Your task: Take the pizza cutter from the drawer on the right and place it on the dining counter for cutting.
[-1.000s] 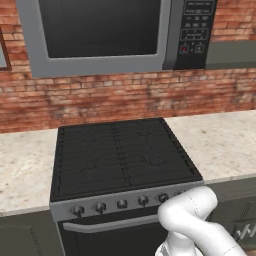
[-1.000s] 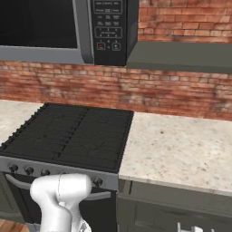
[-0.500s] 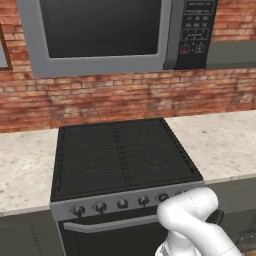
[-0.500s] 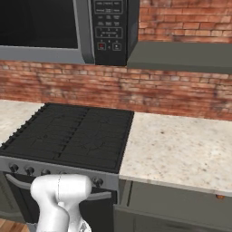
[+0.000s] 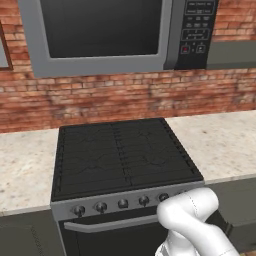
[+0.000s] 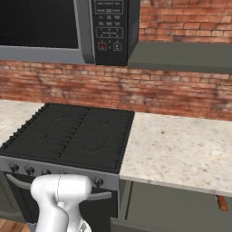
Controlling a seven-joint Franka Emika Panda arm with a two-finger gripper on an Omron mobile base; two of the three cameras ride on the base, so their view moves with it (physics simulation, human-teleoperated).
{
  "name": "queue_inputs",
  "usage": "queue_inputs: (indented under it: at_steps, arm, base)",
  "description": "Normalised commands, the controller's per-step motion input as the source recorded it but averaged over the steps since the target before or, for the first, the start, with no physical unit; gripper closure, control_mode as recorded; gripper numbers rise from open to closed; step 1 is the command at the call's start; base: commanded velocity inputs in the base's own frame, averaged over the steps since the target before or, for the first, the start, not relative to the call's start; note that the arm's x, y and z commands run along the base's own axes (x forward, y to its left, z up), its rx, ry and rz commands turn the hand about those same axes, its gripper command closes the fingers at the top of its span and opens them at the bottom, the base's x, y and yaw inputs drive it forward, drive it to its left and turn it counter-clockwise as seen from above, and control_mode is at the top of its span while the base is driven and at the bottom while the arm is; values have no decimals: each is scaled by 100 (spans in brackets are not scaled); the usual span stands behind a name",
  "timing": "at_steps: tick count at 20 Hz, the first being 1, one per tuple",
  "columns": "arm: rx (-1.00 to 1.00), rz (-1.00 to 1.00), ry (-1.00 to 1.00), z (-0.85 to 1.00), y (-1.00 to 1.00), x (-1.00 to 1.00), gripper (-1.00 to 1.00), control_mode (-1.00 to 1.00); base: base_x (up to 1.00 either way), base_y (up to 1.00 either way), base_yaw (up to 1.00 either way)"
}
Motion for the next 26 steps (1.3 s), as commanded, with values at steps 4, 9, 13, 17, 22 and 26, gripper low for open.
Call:
queue_inputs:
  at_steps: [4,9,13,17,22,26]
  arm:
    - [0,0,0,-15,-62,-86,100,-100]
    - [0,0,0,-17,-61,-86,100,-100]
    - [0,0,0,-18,-61,-88,100,-100]
    - [0,0,0,-18,-57,-85,100,-100]
    - [0,0,0,-17,-44,-68,100,-100]
    - [0,0,0,-6,-23,-32,100,-100]
  base:
    - [0,0,0]
    - [0,0,0]
    - [0,0,0]
    - [0,0,0]
    - [0,0,0]
    - [0,0,0]
